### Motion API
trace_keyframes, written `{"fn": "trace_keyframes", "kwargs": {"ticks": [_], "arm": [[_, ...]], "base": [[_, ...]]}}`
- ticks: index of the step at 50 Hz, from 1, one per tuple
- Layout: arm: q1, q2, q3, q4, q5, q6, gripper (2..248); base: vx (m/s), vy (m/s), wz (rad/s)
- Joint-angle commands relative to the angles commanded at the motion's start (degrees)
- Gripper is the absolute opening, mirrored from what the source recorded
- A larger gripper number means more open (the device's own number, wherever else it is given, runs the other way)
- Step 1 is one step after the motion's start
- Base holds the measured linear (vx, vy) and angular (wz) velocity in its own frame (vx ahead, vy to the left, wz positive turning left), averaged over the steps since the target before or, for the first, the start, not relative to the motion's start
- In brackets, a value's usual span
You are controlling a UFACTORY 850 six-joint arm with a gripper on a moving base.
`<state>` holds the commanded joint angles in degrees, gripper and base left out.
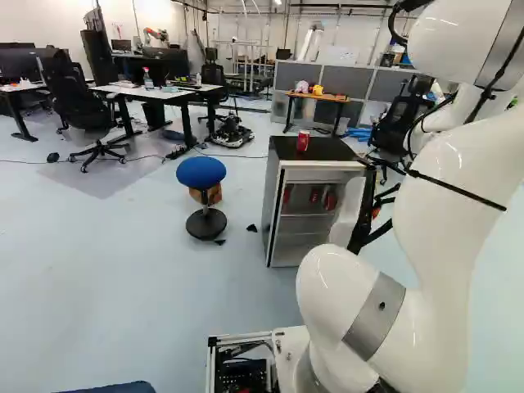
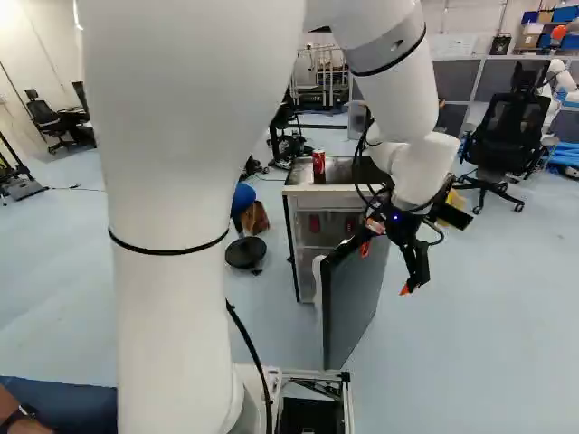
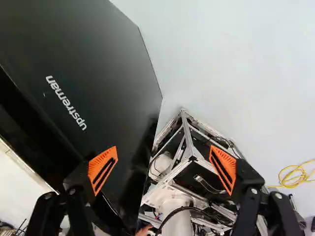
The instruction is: Grab a drink from the fridge
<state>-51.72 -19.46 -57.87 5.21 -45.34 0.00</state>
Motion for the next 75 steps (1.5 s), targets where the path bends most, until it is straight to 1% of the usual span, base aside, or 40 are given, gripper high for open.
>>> {"fn": "trace_keyframes", "kwargs": {"ticks": [17, 30, 55, 75], "arm": [[2.97, 2.51, 3.57, 0.0, 0.0, 0.0, 247], [5.88, 4.09, 5.76, 0.0, 0.0, 0.0, 247], [12.93, 5.91, 8.25, 0.0, 0.01, 0.0, 247], [18.86, 5.69, 7.96, 0.0, 0.62, 0.0, 247]], "base": [[0.0, 0.0, 0.0], [0.0, 0.0, 0.0], [0.0, 0.0, 0.0], [0.0, 0.0, 0.0]]}}
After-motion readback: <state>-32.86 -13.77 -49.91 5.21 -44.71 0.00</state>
